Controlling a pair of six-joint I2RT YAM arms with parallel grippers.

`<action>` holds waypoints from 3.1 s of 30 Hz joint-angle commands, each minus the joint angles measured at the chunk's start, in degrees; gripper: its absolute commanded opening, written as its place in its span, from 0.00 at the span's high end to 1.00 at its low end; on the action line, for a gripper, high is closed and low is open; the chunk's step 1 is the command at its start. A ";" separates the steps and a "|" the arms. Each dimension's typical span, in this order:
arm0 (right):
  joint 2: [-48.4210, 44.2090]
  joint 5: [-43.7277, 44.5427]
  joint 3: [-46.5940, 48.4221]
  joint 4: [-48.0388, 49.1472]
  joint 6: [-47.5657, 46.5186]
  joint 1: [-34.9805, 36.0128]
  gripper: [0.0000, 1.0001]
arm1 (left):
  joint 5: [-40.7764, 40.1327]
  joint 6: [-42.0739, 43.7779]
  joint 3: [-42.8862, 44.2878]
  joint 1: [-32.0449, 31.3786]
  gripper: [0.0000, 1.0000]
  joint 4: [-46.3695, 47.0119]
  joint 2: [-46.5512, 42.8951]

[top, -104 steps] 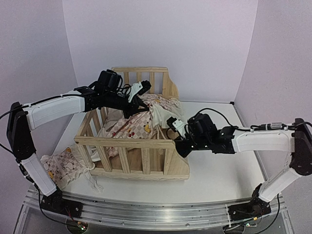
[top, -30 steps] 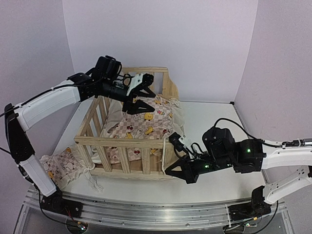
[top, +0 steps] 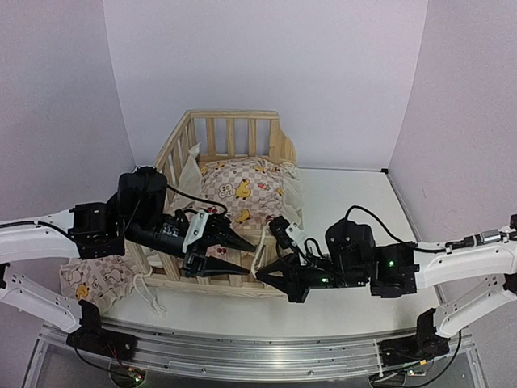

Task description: Set up the pet bed

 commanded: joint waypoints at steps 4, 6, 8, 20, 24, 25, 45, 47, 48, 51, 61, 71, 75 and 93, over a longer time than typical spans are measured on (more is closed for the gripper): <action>4.78 2.92 2.38 4.96 -0.49 0.06 1.00 | -13.58 -4.82 -8.44 -3.26 0.60 11.83 -4.51; 4.28 3.28 3.23 4.96 -0.24 0.30 1.00 | -14.59 0.05 -9.48 -3.27 0.59 13.29 -6.51; 3.83 3.95 4.19 4.87 -0.06 0.32 1.00 | -16.44 5.44 -8.91 -3.22 0.56 13.34 -7.37; 9.50 6.15 14.10 1.07 -1.65 0.32 1.00 | -19.27 18.09 0.13 1.38 0.43 -5.35 -11.44; 7.88 5.84 14.86 -0.04 -0.12 0.77 1.00 | -18.45 9.04 7.30 2.68 0.54 -16.67 -9.92; 7.62 5.93 15.13 -0.03 -0.67 1.10 1.00 | -17.04 4.78 8.32 2.70 0.61 -19.52 -10.19; 4.14 7.27 18.63 -2.51 8.55 2.53 1.00 | -12.77 33.94 -24.85 2.25 0.57 13.50 -19.97; 3.57 8.78 20.76 -4.62 8.28 2.52 1.00 | -14.91 33.77 -26.06 1.97 0.58 14.38 -19.45; 3.39 9.49 22.07 -6.19 8.11 2.52 1.00 | -15.67 33.75 -26.52 1.92 0.58 15.00 -19.30; 2.85 12.11 25.61 -10.61 7.52 2.54 1.00 | -16.07 33.38 -26.00 1.90 0.57 15.63 -19.17; 1.85 14.78 28.62 -16.58 7.21 2.55 1.00 | -16.77 29.41 -22.17 1.91 0.57 13.06 -18.57; 4.41 17.20 34.68 -29.32 8.08 -4.93 1.00 | -17.87 27.21 -19.63 1.93 0.56 11.04 -17.63; 4.94 14.04 35.06 -30.60 9.35 -6.81 1.00 | -19.14 26.86 -18.45 1.91 0.56 9.99 -17.38; 15.38 -15.97 53.06 -29.91 -1.96 -2.37 1.00 | -25.75 13.04 4.63 3.67 0.34 3.12 -8.04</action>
